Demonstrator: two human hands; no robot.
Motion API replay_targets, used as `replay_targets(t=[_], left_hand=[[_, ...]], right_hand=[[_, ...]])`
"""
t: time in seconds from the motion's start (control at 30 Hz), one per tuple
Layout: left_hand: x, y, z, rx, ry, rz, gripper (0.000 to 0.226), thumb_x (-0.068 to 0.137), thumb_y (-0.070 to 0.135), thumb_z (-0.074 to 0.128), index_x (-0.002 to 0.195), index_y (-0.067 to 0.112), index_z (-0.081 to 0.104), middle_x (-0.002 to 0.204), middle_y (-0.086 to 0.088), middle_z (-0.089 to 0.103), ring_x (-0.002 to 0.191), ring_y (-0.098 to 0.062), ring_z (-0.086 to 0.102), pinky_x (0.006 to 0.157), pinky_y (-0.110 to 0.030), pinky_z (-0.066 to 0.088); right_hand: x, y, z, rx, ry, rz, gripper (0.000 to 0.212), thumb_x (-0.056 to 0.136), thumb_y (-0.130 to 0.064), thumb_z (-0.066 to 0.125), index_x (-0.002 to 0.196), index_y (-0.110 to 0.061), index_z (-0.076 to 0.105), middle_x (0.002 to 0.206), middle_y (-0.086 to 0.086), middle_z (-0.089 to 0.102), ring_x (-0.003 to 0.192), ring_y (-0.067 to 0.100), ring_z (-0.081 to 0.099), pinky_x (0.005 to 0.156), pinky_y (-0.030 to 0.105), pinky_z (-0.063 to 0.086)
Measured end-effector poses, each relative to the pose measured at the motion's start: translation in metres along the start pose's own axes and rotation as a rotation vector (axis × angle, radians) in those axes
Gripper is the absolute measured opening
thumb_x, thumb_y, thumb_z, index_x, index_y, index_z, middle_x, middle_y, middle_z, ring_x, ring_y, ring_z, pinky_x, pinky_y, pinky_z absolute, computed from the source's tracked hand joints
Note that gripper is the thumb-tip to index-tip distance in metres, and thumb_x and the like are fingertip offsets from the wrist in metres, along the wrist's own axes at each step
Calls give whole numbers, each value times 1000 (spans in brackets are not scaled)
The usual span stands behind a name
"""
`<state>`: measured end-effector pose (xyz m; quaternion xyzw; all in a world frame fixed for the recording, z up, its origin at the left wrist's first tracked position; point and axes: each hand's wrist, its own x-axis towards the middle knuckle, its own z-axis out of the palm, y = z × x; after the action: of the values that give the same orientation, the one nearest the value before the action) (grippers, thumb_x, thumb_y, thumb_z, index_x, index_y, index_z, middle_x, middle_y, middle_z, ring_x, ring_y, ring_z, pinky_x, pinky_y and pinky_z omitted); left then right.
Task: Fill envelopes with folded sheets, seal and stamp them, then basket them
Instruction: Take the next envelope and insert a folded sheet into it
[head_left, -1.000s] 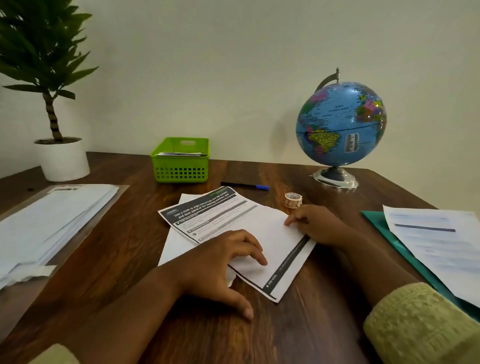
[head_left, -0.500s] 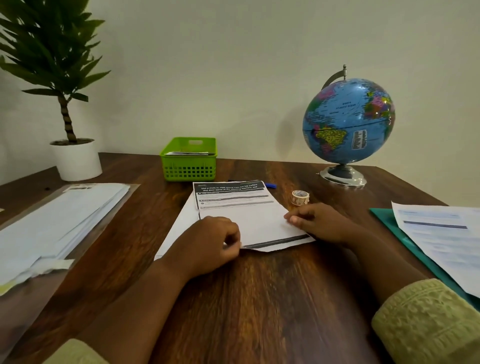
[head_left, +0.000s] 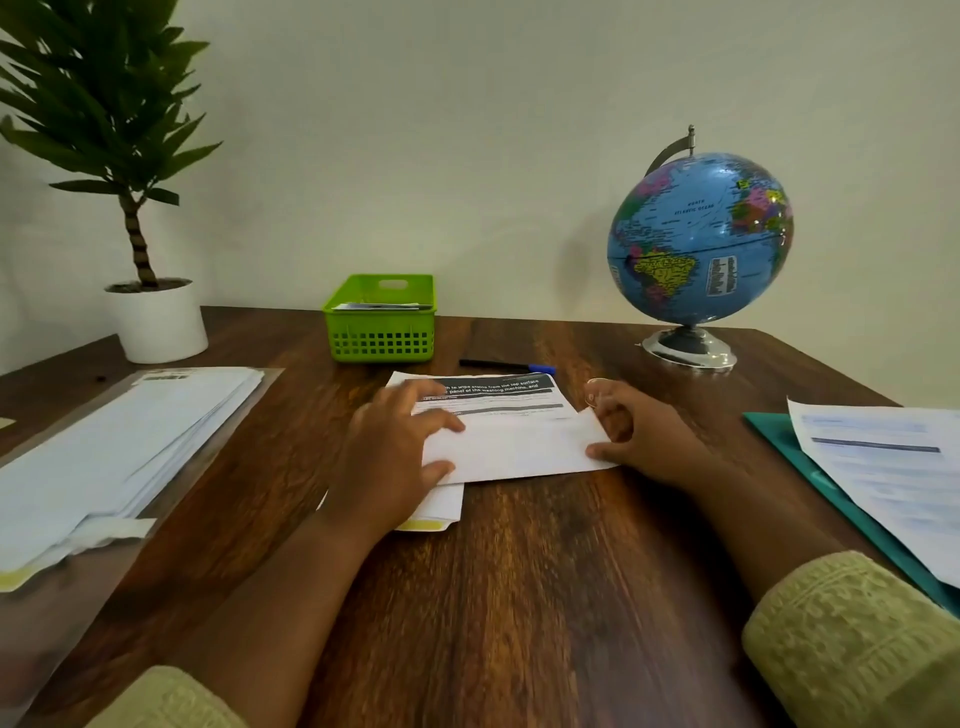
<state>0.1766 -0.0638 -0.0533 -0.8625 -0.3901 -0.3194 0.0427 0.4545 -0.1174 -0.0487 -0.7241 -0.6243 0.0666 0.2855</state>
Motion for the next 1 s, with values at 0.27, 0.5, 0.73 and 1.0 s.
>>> replay_targets(t=[0.27,0.5,0.73,1.0], left_hand=[[-2,-13,14,-50,-302,-62,51,76,63,57,118,34,58,127,13,55,112,-7,52,88,-25,41],[-2,0,10,168,-32,155,29,87,53,46,92,31,63,93,9,69,82,-11,61,58,-24,32],[1,4,-8,-151,338,37,16,86,33,58,90,17,58,76,2,65,62,-5,50,53,-7,28],[-1,-4,0,50,92,-50,45,68,31,80,108,26,63,132,-2,47,119,-21,42,92,-29,39]], right_hand=[[-2,0,0,-158,-242,-152,32,87,-37,60,117,-27,62,127,-6,58,111,7,52,96,21,39],[-6,-2,-4,-140,-283,-159,50,78,-51,65,123,-32,56,134,-8,52,117,9,47,94,22,42],[-8,-10,-13,204,38,-137,22,86,-13,61,103,-26,65,100,-12,62,98,8,58,80,17,47],[-3,-5,-3,67,70,-37,62,79,-22,72,134,-27,43,114,-1,57,79,7,55,66,9,42]])
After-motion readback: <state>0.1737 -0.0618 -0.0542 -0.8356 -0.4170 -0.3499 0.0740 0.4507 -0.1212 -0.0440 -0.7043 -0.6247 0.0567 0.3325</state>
